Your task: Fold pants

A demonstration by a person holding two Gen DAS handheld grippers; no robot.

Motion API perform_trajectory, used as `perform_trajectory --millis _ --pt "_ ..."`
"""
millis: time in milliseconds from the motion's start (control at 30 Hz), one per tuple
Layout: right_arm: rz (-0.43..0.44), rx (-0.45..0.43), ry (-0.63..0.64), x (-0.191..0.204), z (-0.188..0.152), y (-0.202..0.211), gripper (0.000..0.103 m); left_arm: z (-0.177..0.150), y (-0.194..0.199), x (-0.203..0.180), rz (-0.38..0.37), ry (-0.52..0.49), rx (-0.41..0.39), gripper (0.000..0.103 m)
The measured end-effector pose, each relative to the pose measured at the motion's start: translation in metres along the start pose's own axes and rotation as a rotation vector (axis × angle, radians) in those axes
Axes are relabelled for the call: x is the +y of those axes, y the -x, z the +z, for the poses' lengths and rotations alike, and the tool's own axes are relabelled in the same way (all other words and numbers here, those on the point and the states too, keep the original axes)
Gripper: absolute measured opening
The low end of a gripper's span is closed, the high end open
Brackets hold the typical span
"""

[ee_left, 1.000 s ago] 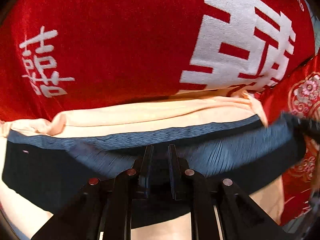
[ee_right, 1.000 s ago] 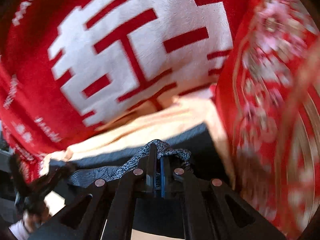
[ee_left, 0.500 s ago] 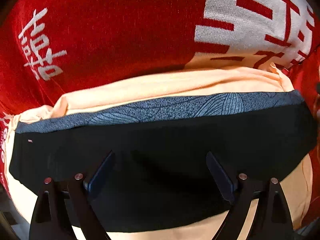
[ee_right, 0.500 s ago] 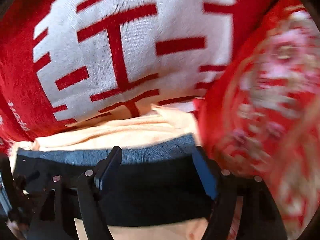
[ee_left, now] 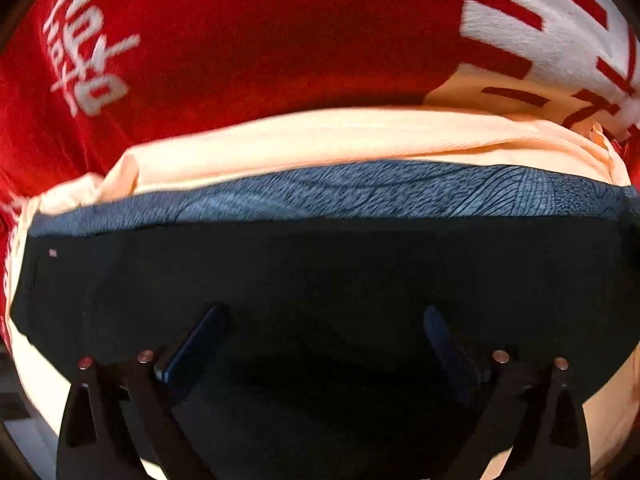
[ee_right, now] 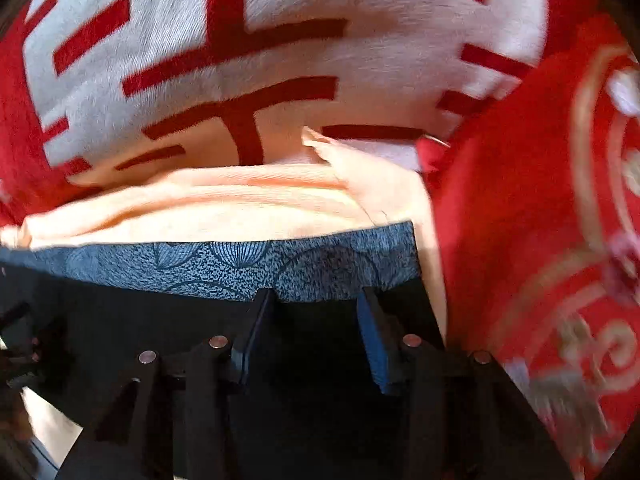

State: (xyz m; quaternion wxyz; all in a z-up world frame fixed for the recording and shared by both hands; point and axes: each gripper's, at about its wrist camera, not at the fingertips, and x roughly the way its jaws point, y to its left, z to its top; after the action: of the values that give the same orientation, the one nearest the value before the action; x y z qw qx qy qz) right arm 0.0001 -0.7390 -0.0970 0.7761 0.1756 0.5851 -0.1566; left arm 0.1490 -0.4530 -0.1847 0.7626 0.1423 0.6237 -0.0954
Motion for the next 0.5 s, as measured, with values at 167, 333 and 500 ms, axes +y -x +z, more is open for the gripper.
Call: perform_trajectory --millis 167,333,500 --pt "0.185 0.013 -0.177 -0.017 -0.057 0.043 0.054 -0.009 0.02 0.013 0.034 -0.038 -0.018 0.101" --pt "0.167 0.092 -0.341 -0.03 -0.1 0.024 0.054 -0.017 0.013 0.029 0.059 -0.023 0.015 0.101" --pt "0.152 0.031 -0.489 -0.05 -0.095 0.014 0.024 -0.019 0.003 0.036 0.063 -0.028 0.014 0.101"
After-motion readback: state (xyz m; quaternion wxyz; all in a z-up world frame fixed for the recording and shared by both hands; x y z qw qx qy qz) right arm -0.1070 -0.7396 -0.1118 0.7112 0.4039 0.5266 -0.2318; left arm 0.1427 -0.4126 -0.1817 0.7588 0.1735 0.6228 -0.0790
